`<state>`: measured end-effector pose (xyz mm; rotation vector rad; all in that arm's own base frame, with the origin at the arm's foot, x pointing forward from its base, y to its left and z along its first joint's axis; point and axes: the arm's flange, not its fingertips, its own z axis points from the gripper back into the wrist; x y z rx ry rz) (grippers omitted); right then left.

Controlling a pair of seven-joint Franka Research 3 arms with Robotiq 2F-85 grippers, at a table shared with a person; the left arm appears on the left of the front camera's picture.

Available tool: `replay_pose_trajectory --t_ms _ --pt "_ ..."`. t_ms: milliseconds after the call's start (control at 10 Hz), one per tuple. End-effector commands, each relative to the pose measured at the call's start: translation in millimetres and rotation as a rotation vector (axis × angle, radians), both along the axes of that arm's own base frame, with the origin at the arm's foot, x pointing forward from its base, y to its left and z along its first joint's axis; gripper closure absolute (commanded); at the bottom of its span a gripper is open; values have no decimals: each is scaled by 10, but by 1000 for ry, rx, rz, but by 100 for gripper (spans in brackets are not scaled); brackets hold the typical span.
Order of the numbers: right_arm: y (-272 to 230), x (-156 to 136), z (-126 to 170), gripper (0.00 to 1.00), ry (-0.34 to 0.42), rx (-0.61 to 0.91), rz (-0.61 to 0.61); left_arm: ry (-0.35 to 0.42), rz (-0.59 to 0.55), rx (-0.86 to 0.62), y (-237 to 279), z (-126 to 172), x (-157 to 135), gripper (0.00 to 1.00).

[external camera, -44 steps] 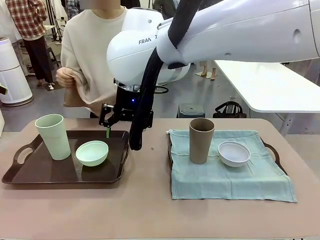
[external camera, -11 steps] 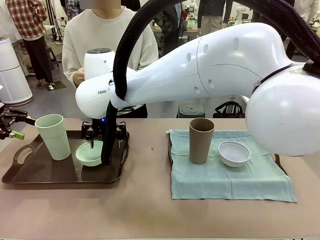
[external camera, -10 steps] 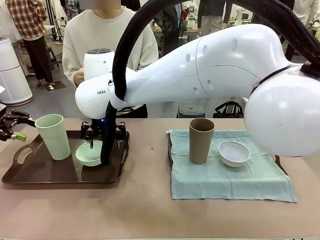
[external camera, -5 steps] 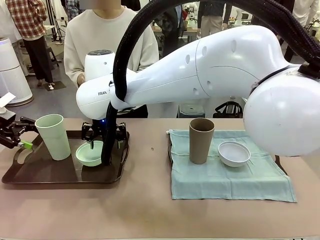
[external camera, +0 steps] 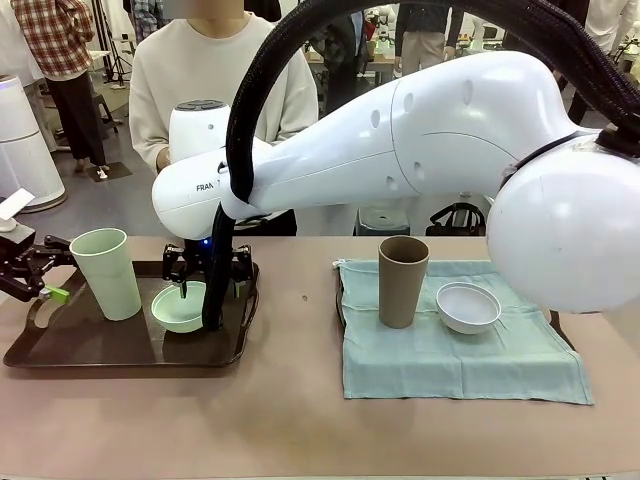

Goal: Set up a tray with a mat and arrange the tableware.
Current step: Pick up the Picnic Bowl and Reusable plastic cup from the Handle tray in front of the human's position and hold them in the air.

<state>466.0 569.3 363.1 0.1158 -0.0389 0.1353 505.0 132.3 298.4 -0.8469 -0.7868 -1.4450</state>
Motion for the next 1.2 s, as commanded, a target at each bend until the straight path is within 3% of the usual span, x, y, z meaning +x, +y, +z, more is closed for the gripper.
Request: replay_pose_trajectory --t_ms 0,1100 --pt "17 21 -17 0 -3 17 10 -78 2 -36 -140 -41 -57 0" --pt "42 8 -66 0 3 25 25 -120 -24 -82 -481 -134 -38 0"
